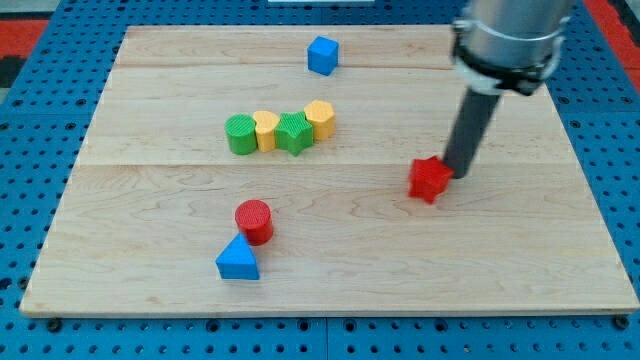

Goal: Move the blue cube to the top center

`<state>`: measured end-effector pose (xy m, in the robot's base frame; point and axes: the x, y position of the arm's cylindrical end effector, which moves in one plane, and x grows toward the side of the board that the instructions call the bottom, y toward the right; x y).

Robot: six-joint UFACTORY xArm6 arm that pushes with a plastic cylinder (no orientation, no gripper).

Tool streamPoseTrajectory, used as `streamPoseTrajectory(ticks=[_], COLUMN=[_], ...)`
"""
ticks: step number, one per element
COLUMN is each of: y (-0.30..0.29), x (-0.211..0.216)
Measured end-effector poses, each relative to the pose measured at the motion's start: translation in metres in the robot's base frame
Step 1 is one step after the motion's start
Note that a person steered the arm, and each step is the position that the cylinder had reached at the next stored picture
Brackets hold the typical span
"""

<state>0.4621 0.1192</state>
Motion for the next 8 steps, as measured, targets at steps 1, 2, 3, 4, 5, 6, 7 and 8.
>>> streamPoseTrajectory(ticks=[1,2,3,4,5,6,7,8], y=[-0.058,-0.105,-0.151,-0.122,-0.052,-0.021,-0.017,-0.038], x=[0.024,0.051,0.067,0.056,-0.001,-0.062,-0.117,-0.154])
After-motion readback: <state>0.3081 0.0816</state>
